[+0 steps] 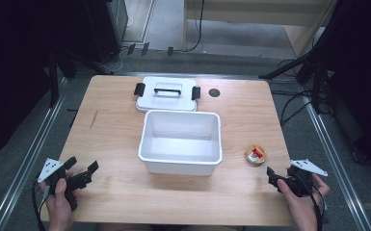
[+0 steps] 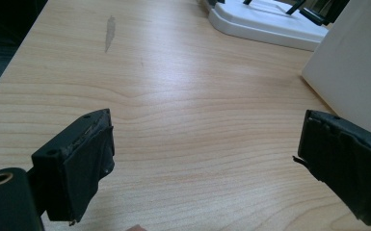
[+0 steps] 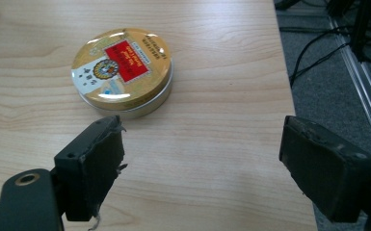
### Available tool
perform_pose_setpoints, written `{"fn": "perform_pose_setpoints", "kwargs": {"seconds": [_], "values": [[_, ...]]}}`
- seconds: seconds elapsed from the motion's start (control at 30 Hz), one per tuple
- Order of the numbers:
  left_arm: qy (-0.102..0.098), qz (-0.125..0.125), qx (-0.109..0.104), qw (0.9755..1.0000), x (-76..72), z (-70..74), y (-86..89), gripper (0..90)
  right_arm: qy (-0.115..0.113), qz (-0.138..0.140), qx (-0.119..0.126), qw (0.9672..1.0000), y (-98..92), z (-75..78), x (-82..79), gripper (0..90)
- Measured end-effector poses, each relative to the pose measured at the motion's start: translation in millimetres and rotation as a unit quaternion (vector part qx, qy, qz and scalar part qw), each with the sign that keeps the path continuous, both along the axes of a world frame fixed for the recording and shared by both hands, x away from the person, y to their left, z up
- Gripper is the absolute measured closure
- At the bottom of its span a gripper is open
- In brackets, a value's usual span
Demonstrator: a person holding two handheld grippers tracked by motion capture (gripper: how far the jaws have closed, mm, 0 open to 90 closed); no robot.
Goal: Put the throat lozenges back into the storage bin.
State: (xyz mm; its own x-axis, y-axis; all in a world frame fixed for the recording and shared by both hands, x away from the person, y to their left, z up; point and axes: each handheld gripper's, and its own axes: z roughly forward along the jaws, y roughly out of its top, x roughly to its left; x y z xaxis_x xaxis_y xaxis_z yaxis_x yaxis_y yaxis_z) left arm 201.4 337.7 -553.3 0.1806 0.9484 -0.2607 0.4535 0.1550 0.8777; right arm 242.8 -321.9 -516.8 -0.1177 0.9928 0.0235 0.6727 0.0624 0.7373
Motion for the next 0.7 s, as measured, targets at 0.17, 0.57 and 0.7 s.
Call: {"fn": "perform_pose_setpoints", "kwargs": {"seconds": [0.17,0.57,0.7], "values": [[0.001,-0.002,-0.002,1.0,0.1,0.0,0.1,6.4,0.083,0.043,-0.035,0.995,12.4,2.8,13.4,13.9],[0.001,-0.001,0.003,1.0,0.2,0.0,-0.4,6.4,0.191,0.088,-0.065,0.9755,27.4,7.6,37.1,12.9],[0.001,-0.001,0.002,1.0,0.2,0.0,-0.3,6.4,0.23,0.095,-0.079,0.9654,33.6,13.3,46.6,11.7]]}}
